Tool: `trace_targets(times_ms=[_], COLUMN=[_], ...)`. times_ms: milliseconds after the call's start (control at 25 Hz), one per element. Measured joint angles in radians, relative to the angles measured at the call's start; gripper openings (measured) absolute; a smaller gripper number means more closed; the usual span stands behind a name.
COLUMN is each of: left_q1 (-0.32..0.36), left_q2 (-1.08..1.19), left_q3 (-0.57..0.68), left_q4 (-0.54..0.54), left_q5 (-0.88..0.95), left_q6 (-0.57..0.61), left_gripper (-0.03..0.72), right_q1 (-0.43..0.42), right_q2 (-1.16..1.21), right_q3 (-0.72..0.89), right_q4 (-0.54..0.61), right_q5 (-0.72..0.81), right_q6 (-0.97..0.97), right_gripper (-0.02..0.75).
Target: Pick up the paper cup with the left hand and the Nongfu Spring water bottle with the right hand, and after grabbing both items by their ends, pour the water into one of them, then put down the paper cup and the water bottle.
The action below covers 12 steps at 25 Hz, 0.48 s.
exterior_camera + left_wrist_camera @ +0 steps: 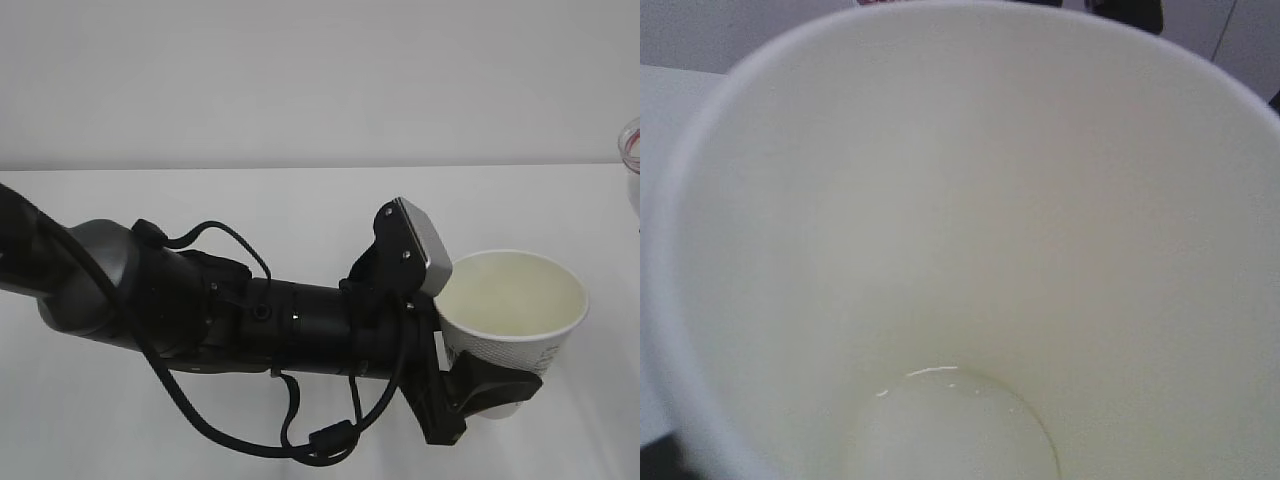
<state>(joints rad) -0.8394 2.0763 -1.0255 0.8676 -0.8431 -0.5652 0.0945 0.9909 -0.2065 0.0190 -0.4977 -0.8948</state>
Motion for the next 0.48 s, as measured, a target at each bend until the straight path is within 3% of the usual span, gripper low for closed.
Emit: trace_targets(times_ms=[480], left_q1=[-0.002], left_q2=[0.0], left_q3=[0.0], left_q4=[0.0], left_q5=[0.001], left_q6=[0.0], left_gripper=[0.517], right_q1=[0.0], right_q2=[0.0], right_q3=[0.0], right_q4=[0.0], right_q5=[0.0], right_q6=[0.017], right_gripper=[0.452])
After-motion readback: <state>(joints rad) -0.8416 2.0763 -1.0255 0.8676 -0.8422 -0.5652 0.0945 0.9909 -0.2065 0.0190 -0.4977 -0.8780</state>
